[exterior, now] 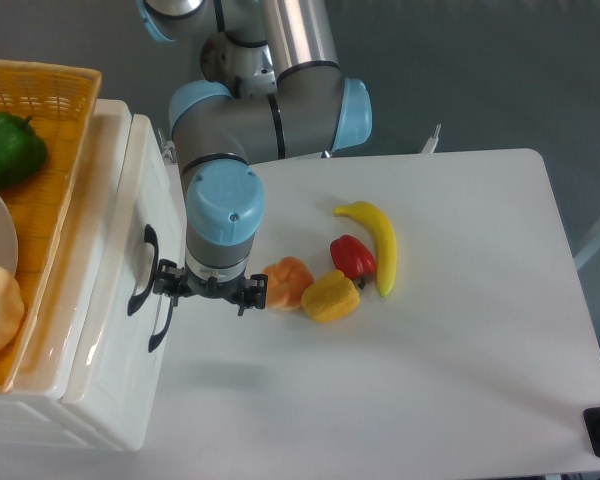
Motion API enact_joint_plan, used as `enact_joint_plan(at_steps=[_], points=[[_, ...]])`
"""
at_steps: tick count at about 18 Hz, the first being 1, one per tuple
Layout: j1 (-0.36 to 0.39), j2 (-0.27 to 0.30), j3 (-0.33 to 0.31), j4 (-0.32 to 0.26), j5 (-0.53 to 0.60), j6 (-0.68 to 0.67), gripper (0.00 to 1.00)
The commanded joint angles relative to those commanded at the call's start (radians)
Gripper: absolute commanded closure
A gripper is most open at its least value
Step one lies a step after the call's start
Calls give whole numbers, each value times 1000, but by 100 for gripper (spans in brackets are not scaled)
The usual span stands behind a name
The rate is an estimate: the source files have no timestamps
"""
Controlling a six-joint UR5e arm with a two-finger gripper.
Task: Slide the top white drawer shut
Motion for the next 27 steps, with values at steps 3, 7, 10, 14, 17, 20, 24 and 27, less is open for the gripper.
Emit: enact_joint_plan(at_steps=[3,7,10,14,17,20,24,27], points=[[0,0,0,0,0,2,0],[2,2,0,0,0,2,0],[5,2,3,0,0,6,0],[47,3,29,5,14,11,0],[104,17,35,5,78,121,0],[159,23,37,26,121,276,0],[224,25,37,31,163,427,0],[285,38,37,29,163,605,0]])
